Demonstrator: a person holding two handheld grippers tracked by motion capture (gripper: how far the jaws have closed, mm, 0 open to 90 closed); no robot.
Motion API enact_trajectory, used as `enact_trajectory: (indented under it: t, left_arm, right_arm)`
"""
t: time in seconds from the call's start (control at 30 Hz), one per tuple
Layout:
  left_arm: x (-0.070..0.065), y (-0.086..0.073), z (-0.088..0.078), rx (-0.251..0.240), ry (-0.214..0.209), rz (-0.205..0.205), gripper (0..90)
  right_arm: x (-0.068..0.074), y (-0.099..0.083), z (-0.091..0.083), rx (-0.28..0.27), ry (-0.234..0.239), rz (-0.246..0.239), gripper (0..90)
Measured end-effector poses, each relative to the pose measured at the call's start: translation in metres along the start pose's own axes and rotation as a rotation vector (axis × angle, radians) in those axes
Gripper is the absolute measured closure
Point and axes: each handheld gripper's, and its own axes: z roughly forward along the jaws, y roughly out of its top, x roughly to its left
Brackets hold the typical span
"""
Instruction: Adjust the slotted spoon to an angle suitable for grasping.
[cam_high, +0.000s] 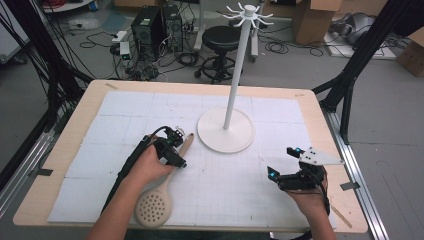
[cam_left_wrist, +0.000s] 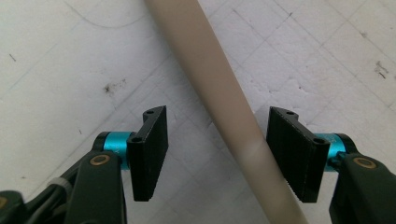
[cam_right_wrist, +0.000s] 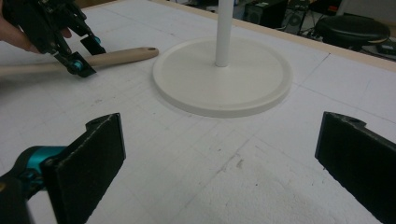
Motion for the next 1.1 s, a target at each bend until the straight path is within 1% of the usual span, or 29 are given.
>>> enact_trajectory:
  t: [0.07, 0.13, 0.17, 0.23, 0.27, 0.3, 0.33, 0.4, 0.43, 0.5, 0.53, 0.67, 0.77, 0.9, 0.97, 1.0, 1.07, 1.1]
  left_arm:
    - [-0.001, 0.001, 0.000, 0.009, 0.003, -0.005, 40.2]
    - [-0.002, 0.002, 0.000, 0.013, 0.007, -0.001, 42.5]
    - [-0.002, 0.002, 0.000, 0.011, 0.003, -0.002, 43.7]
    - [-0.003, 0.002, -0.001, 0.020, 0.002, 0.004, 46.2]
    - [-0.003, 0.003, -0.001, 0.018, -0.001, 0.003, 46.2]
    - [-0.004, 0.003, -0.001, 0.023, 0.000, 0.006, 47.8]
    - [-0.005, 0.004, -0.001, 0.026, -0.002, 0.008, 52.3]
    - [-0.009, 0.005, -0.002, 0.034, 0.000, 0.002, 58.5]
    - [-0.009, 0.005, -0.002, 0.034, 0.000, 0.002, 59.4]
    - [-0.011, 0.006, -0.002, 0.034, 0.013, -0.020, 60.7]
    - [-0.012, 0.006, -0.002, 0.033, 0.012, -0.030, 61.0]
    - [-0.012, 0.005, -0.003, 0.035, 0.015, -0.039, 61.6]
    - [-0.012, 0.005, -0.003, 0.037, 0.012, -0.035, 62.1]
    - [-0.013, 0.006, -0.006, 0.026, -0.021, -0.041, 63.4]
    - [-0.013, 0.006, -0.007, 0.018, -0.034, -0.036, 63.6]
    - [-0.014, 0.006, -0.007, 0.011, -0.033, -0.041, 63.8]
    - [-0.014, 0.006, -0.009, 0.010, -0.033, -0.034, 63.8]
    - [-0.015, 0.006, -0.011, 0.000, -0.033, -0.031, 63.8]
  right_arm:
    - [0.000, 0.000, 0.000, -0.002, 0.002, -0.005, 0.4]
    - [0.000, 0.000, 0.001, 0.006, 0.002, -0.007, 0.4]
    - [0.000, 0.000, 0.001, 0.008, 0.004, -0.007, 0.4]
    - [0.000, -0.001, 0.001, 0.007, 0.005, -0.006, 0.4]
    - [0.000, -0.001, 0.001, 0.008, 0.004, -0.009, 0.4]
    - [0.000, -0.001, 0.001, 0.011, 0.004, -0.007, 0.4]
    - [-0.001, -0.001, 0.001, 0.011, 0.004, -0.004, 0.4]
    - [0.000, -0.001, 0.001, 0.014, 0.004, -0.002, 0.4]
    - [0.000, -0.001, 0.001, 0.014, 0.004, -0.002, 0.4]
    - [0.000, -0.001, 0.001, 0.015, 0.003, -0.004, 0.4]
    - [0.000, -0.001, 0.001, 0.015, 0.003, -0.006, 0.4]
    - [-0.001, -0.001, 0.001, 0.015, 0.002, -0.006, 0.4]
    - [-0.001, -0.002, 0.002, 0.018, 0.004, -0.004, 0.4]
    - [-0.001, -0.002, 0.001, 0.019, 0.004, -0.002, 0.4]
    - [-0.002, -0.002, 0.001, 0.018, 0.001, -0.005, 0.4]
    - [-0.002, -0.002, 0.001, 0.021, 0.004, -0.005, 0.4]
    - [-0.002, -0.002, 0.001, 0.019, 0.002, -0.006, 0.4]
    - [-0.002, -0.002, 0.001, 0.020, 0.004, -0.005, 0.4]
